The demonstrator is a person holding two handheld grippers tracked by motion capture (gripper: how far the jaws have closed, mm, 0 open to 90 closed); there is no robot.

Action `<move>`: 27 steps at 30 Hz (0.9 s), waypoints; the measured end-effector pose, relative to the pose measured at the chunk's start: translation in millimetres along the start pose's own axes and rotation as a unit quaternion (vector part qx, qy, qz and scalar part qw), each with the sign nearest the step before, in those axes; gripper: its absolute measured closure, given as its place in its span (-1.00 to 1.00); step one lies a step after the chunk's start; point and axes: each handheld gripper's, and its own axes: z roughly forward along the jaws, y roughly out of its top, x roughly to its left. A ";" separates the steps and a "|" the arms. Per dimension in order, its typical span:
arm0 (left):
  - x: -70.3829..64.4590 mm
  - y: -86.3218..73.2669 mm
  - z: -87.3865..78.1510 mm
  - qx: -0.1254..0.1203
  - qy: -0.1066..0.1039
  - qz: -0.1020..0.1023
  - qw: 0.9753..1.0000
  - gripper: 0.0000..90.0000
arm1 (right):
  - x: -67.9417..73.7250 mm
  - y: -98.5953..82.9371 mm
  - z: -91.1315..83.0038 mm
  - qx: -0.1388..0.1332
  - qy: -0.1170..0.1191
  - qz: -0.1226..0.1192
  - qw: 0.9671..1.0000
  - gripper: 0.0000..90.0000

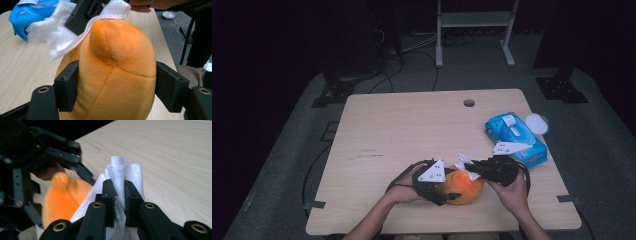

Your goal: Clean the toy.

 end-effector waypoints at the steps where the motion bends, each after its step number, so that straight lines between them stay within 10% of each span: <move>1: 1.4 -1.0 -0.6 -0.003 0.000 -0.007 1.000 -0.36 | -2.5 -1.3 -1.6 0.001 -0.006 0.003 1.000 0.78; 12: 21.0 -13.8 -9.8 -0.033 0.013 -0.086 0.996 -0.34 | -10.3 -4.2 -17.2 -0.025 -0.013 0.026 0.999 0.78; 27: 30.0 -19.1 -10.2 -0.048 0.024 -0.137 0.989 -0.34 | -13.4 -5.5 -16.3 -0.035 -0.016 0.038 0.999 0.78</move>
